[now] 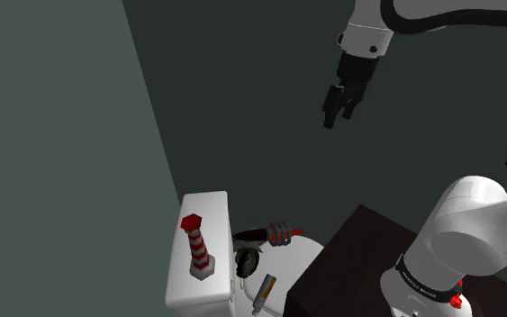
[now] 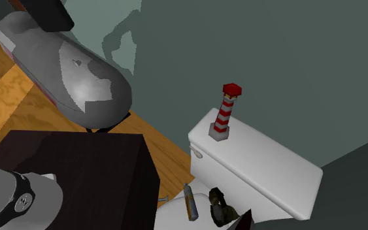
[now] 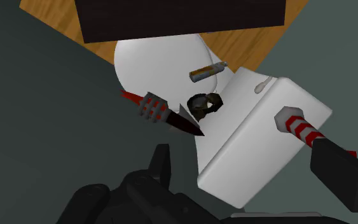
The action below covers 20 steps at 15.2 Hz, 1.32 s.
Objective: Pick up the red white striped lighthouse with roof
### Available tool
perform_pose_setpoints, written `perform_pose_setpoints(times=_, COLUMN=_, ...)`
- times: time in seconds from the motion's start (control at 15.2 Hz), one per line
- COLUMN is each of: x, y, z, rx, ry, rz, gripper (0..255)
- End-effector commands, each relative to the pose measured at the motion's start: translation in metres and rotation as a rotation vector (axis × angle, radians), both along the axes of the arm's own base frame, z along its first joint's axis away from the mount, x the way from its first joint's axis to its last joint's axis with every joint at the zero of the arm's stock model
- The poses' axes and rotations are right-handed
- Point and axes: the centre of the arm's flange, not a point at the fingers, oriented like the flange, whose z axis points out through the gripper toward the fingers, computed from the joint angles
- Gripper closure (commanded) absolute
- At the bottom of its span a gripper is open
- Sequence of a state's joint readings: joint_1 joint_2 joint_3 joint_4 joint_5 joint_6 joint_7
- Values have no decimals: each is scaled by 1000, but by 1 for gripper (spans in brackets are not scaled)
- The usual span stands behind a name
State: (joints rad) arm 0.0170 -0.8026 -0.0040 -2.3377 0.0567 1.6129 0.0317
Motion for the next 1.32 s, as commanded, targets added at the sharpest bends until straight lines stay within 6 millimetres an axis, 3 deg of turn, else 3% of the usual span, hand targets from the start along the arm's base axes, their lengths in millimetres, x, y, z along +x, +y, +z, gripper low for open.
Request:
perform_pose_setpoints(times=0.0, x=0, y=0, z=0, rx=0, ry=0, rz=0, gripper=0)
perform_pose_setpoints(times=1.25, x=95, y=134, z=-168, rx=121, ry=-116, rz=75, gripper=0)
